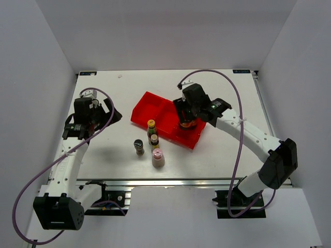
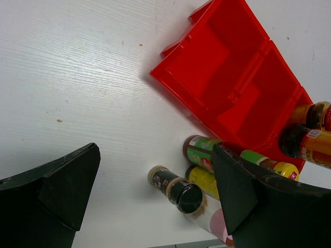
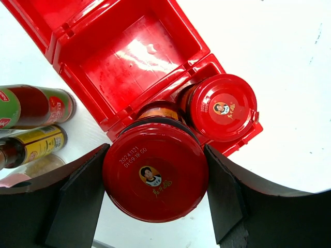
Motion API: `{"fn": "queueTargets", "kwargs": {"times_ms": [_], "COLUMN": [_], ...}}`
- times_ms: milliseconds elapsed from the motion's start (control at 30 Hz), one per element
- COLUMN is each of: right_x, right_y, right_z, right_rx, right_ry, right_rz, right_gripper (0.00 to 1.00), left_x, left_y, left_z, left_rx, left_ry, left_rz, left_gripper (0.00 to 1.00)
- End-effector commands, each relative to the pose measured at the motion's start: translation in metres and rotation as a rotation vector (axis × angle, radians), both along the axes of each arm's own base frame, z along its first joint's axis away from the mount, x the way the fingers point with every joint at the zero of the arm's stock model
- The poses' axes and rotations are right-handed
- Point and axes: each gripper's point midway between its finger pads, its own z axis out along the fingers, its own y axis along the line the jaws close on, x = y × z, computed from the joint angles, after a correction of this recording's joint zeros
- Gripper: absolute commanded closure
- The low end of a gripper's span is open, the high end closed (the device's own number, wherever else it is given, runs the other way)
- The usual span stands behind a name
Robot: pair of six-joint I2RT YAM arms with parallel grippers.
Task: Organize the condiment bottles
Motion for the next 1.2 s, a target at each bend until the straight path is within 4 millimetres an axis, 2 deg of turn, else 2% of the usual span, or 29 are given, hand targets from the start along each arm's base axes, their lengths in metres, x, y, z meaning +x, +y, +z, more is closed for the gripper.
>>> {"fn": "queueTargets", "kwargs": {"times_ms": [0, 133, 367, 567, 667, 767, 900, 1167], "right_x": [0.013, 0.009, -0.01, -0.017, -0.014, -0.007, -0.003, -0.003], "right_y": [0.012, 0.013, 0.019, 0.016, 0.012, 0.005, 0.007, 0.013], "right_z": [0.018, 0.0, -0.011, -0.012, -0.009, -0.012, -0.02, -0.049], "right_rx": [0.065, 0.058, 0.094, 0.102, 0.105, 0.078, 0.074, 0.042], "right_ry": [-0.061, -0.015, 0.051, 0.06, 0.038, 0.018, 0.029, 0.092], "right_rz": [0.017, 0.021, 0.081, 0.091, 0.068, 0.019, -0.001, 0.003], "right_gripper": [0.5, 0.51, 0.52, 0.53, 0.52, 0.51, 0.47, 0.36], "left_x": [0.0, 0.0, 0.0, -0.001, 0.0, 0.0, 0.0, 0.0], "left_y": [0.0, -0.001, -0.003, -0.003, -0.004, -0.004, -0.004, -0.005], "left_z": [0.009, 0.008, 0.007, 0.007, 0.007, 0.007, 0.005, 0.005], "left_rx": [0.006, 0.003, -0.002, -0.003, -0.004, -0.004, -0.005, -0.008], "left_ry": [-0.03, -0.029, -0.024, -0.023, -0.025, -0.025, -0.019, -0.019], "left_rz": [-0.014, -0.02, -0.027, -0.029, -0.032, -0.032, -0.033, -0.037], "left_gripper": [0.0, 0.0, 0.0, 0.0, 0.0, 0.0, 0.0, 0.0]}}
